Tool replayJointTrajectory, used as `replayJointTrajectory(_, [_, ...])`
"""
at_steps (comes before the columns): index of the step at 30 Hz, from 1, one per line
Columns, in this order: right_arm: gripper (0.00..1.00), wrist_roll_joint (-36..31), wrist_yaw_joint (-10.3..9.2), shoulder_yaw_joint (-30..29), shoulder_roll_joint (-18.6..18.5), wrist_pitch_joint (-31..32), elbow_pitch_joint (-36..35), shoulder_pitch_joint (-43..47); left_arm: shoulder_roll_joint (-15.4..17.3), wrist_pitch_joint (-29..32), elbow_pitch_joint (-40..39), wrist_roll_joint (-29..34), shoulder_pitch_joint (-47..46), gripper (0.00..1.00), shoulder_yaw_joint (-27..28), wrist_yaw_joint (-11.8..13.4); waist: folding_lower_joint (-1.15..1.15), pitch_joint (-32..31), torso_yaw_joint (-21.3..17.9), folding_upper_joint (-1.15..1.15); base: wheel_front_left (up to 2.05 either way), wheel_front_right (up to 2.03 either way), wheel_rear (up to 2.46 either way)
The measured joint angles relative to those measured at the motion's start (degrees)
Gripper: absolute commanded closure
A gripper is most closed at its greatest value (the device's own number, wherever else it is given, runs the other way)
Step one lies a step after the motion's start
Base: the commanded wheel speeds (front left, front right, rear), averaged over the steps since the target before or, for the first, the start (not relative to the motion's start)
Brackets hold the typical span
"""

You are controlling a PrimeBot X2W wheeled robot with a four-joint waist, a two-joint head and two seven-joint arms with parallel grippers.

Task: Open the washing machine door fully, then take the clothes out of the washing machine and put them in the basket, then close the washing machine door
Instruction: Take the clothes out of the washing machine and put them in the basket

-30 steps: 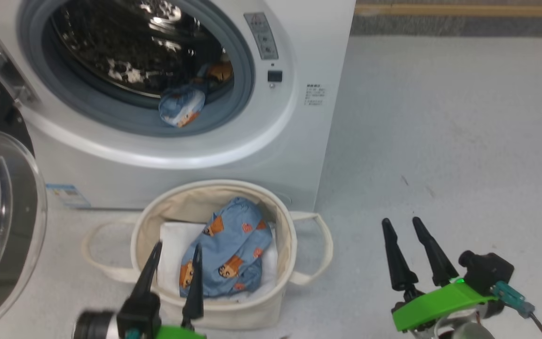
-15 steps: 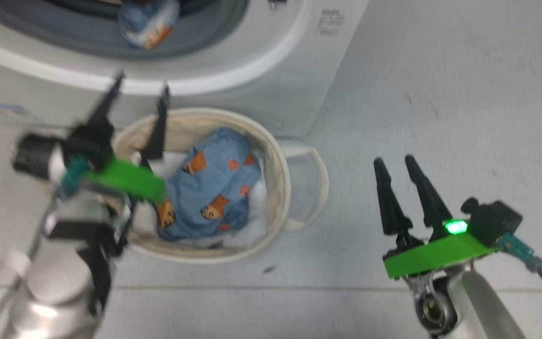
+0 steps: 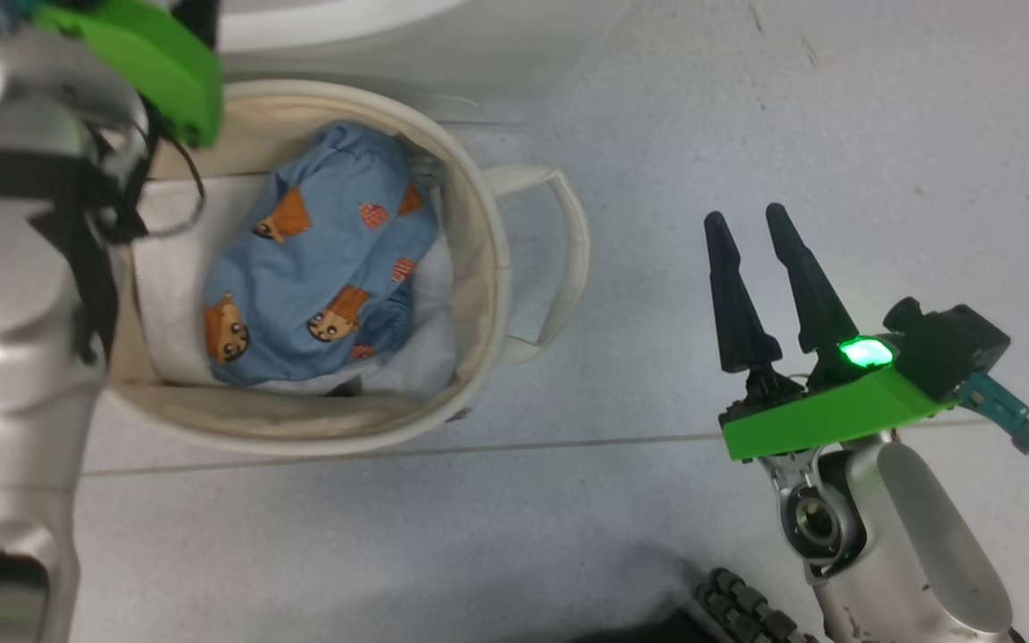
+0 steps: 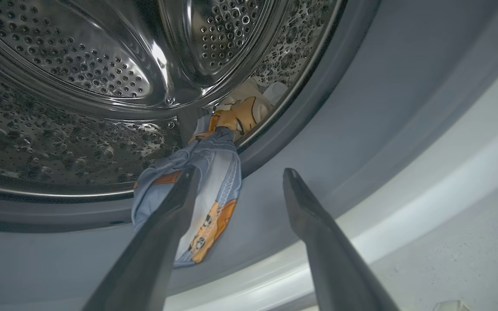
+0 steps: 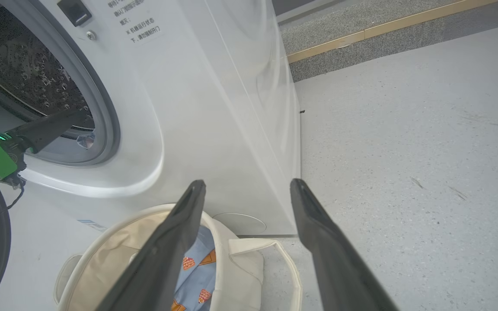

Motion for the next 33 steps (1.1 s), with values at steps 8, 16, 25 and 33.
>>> replayJointTrajectory(8, [0.00, 0.1, 0.00, 0.1, 0.0, 0.0, -0.1, -0.5, 0.3, 1.4, 10.6, 1.5, -8.6, 0.00, -0.7, 1.4, -0.01, 2.1, -2.1, 0.00, 0.00, 0.00, 0.00])
replayJointTrajectory(16, [0.00, 0.1, 0.00, 0.0, 0.0, 0.0, -0.5, -0.5, 0.5, 4.1, 18.9, 2.3, -14.3, 0.00, -0.9, 3.1, -0.01, 2.8, -2.8, 0.00, 0.00, 0.00, 0.00])
replayJointTrajectory(25, [0.00, 0.0, 0.00, 0.0, 0.0, 0.0, -0.8, -1.1, 0.3, 5.0, 25.4, 2.3, -19.4, 0.00, -1.7, 3.7, -0.01, 4.6, -3.0, 0.00, 0.00, 0.00, 0.00])
replayJointTrajectory(33, [0.00, -0.1, 0.00, 0.1, 0.0, 0.0, -1.8, -1.8, 0.3, 4.5, 29.2, 2.3, -22.9, 0.00, -2.5, 4.7, -0.02, 6.8, -3.4, 0.01, 0.00, 0.00, 0.00])
